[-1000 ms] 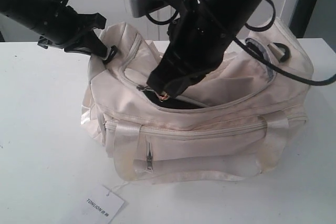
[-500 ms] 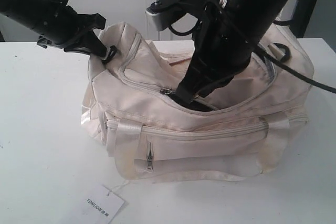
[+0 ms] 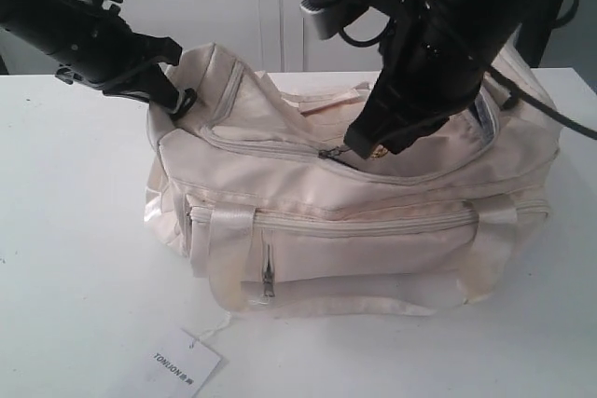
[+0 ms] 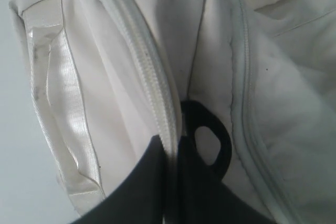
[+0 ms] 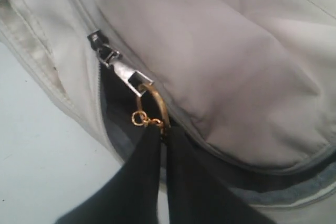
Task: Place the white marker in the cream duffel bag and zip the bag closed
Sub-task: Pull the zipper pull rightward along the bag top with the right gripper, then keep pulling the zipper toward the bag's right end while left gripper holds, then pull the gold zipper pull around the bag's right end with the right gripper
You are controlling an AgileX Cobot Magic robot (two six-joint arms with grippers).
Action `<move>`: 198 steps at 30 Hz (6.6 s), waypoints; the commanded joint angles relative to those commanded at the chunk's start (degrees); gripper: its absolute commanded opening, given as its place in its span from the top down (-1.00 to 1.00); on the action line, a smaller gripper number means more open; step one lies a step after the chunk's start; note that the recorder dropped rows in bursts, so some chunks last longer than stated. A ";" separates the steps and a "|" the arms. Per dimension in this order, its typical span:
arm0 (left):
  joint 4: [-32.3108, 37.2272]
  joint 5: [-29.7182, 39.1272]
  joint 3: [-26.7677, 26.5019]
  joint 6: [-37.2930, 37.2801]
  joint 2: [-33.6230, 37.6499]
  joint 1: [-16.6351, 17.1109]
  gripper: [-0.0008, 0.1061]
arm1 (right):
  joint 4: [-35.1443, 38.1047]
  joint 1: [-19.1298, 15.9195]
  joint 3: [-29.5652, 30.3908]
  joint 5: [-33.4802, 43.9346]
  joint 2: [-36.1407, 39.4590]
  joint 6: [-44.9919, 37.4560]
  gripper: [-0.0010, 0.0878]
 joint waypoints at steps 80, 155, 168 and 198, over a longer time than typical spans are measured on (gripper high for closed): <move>-6.94 8.92 12.45 -6.44 -8.54 -0.14 -0.04 | 18.82 -4.02 6.60 -5.87 0.11 -3.49 0.98; 17.94 1.84 15.97 -6.48 -10.34 -0.14 0.99 | 10.38 -9.77 6.60 -6.23 -3.04 -0.59 0.98; 18.04 1.54 15.97 -6.48 -10.34 -0.14 0.99 | 8.57 -9.77 6.60 -6.84 -3.04 0.15 0.98; 18.04 2.76 15.97 -6.48 -10.34 -0.14 0.99 | -5.98 -9.77 6.60 -8.95 -3.70 8.84 0.98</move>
